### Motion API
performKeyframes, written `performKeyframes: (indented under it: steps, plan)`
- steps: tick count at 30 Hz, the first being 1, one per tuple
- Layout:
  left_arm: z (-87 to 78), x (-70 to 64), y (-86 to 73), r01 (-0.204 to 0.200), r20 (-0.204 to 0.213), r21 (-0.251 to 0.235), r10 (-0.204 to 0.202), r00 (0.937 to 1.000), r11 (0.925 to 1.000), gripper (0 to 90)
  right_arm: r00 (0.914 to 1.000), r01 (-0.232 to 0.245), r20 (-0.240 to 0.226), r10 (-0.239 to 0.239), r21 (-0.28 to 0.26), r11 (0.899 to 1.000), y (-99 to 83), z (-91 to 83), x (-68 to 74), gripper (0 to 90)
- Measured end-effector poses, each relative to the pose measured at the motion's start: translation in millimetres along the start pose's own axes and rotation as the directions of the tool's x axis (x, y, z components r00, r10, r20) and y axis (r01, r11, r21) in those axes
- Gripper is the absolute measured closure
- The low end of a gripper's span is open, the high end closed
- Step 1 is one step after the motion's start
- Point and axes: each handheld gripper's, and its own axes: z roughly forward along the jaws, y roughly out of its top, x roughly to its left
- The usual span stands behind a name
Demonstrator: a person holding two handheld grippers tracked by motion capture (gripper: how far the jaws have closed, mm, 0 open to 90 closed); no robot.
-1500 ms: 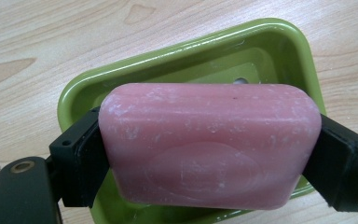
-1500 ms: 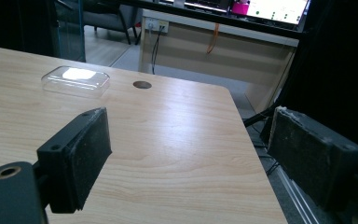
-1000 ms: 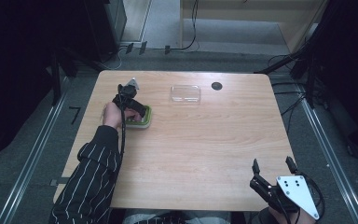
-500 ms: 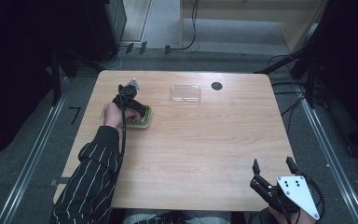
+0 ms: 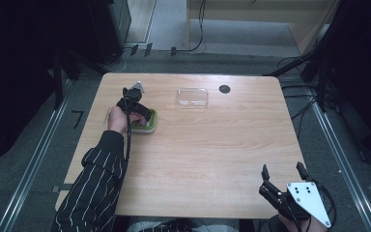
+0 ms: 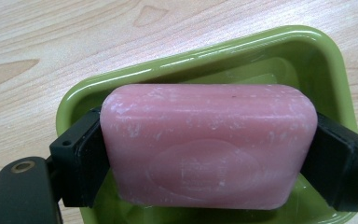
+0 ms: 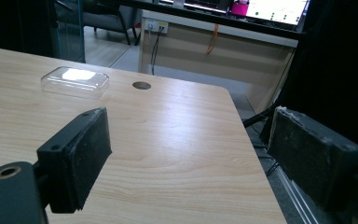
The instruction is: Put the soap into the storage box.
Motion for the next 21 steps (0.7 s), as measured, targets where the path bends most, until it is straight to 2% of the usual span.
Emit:
performKeyframes:
  steps: [6, 21]
  plan:
    - [1.6, -1.4, 0.5, -0.008, -0.009, 0.007, 0.008, 0.9999, 0.9999, 13.5, 1.0000, 0.002, 0.000, -0.002, 0.000, 1.000, 0.1, 0.1, 0.0, 12.8]
    - [2.6, -2.2, 0.3, -0.010, 0.000, 0.007, 0.010, 1.0000, 0.9999, 13.4, 1.0000, -0.002, -0.001, 0.002, -0.002, 1.000, -0.2, -0.1, -0.2, 12.8]
